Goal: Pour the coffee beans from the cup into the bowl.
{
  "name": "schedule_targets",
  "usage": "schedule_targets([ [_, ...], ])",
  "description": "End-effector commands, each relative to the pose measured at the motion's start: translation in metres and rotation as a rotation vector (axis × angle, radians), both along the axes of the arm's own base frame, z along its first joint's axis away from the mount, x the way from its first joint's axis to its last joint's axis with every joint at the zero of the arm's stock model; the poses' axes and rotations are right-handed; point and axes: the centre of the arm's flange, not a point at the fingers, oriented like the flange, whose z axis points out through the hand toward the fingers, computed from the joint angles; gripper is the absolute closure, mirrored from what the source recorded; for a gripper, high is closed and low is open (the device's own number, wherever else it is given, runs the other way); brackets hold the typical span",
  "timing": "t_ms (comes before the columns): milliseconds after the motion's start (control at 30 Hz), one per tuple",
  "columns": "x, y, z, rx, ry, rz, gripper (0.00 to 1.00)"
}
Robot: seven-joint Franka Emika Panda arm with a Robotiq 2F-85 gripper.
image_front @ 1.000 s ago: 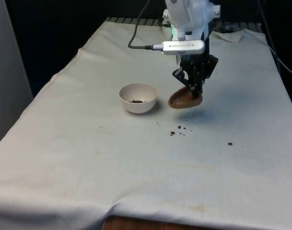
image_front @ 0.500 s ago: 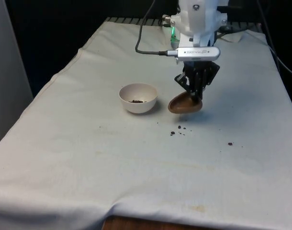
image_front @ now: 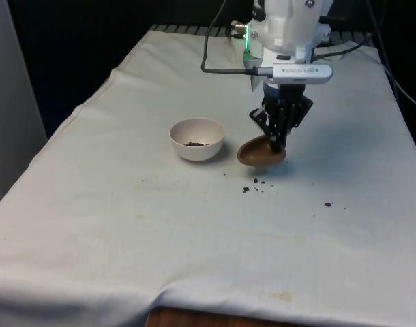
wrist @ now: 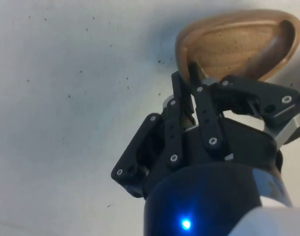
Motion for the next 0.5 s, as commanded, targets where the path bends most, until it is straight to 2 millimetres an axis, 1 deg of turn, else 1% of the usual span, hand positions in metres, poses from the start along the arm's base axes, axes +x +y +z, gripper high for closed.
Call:
schedule_targets([
  [0,0.0,0.0,0.0,0.0,0.0,0.0,1.0],
  [67,0.001,-0.001,-0.004,-0.006,-0.028,0.004,1.0],
  [267,0.002,-0.001,-0.009,-0.004,-0.041,0.006,1.0],
  [467,0.002,-0.004,-0.01,0.006,-0.066,0.013,1.0],
])
